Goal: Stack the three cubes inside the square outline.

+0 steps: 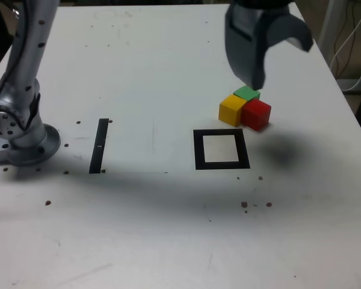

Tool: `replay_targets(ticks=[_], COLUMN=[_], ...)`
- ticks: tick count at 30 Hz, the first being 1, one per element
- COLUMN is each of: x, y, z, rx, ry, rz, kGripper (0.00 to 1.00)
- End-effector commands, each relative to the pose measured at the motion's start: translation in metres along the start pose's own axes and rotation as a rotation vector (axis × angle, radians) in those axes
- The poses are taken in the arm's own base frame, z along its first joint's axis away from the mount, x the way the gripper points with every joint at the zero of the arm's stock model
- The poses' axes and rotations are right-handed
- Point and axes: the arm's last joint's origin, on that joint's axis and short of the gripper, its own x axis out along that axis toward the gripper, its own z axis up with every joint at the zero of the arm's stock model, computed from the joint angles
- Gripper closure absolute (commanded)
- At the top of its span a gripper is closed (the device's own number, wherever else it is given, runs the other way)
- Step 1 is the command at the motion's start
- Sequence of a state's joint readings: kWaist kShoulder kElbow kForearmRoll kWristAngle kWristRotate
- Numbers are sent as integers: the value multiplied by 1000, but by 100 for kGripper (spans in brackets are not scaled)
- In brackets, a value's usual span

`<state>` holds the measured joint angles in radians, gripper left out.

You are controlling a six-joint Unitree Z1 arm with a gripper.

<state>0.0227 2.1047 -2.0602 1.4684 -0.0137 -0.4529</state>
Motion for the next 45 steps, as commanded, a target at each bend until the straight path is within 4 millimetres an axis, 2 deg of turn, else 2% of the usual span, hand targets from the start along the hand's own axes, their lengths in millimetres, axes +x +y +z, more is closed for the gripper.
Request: replay_targets(ticks=[1,7,13,28,38,45], x=[14,42,63,90,112,113], y=[-4,-7,-8,-7,5,11], z=[12,28,34,38,39,42], rx=[-29,-103,-178,-293,-323,-335], ry=[15,50,80,90,103,91], rz=[9,44,68,81,94,107], kGripper=[7,8,8,9,9,16])
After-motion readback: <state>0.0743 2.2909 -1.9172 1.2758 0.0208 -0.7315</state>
